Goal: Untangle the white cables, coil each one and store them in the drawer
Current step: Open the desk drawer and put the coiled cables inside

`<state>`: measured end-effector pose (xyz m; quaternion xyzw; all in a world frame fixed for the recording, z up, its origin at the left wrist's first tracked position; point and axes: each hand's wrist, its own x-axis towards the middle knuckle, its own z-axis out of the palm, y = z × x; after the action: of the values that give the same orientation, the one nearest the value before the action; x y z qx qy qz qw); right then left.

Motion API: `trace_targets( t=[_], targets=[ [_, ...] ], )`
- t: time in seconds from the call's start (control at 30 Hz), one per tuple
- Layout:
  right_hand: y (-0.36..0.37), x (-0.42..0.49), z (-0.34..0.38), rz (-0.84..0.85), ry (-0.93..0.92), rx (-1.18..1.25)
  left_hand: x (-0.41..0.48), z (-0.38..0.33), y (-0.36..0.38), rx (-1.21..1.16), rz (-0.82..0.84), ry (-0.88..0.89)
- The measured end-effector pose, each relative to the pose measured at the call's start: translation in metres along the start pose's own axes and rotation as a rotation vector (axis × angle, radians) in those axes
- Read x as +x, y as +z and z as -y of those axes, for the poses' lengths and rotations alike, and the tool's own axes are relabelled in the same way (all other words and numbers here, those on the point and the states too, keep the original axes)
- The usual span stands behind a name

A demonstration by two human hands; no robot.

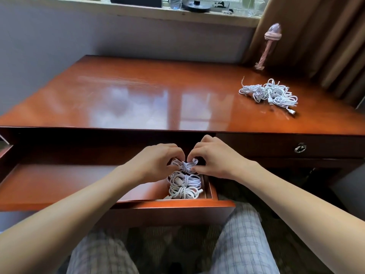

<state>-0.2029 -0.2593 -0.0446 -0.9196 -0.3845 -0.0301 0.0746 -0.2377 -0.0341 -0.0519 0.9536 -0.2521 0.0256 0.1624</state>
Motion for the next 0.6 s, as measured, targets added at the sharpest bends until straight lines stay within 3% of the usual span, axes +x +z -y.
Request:
trace_targets(
  t=[0.23,0.6],
  targets=[
    [-0.027,-0.003,-0.006,-0.070,0.028,0.077,0.004,-0.010,-0.019,0.010,0.057,0.040],
    [-0.097,-0.031,-0.048,-0.204,0.183,-0.004,0.064,-0.058,-0.059,0.102,-0.114,0.175]
  ],
)
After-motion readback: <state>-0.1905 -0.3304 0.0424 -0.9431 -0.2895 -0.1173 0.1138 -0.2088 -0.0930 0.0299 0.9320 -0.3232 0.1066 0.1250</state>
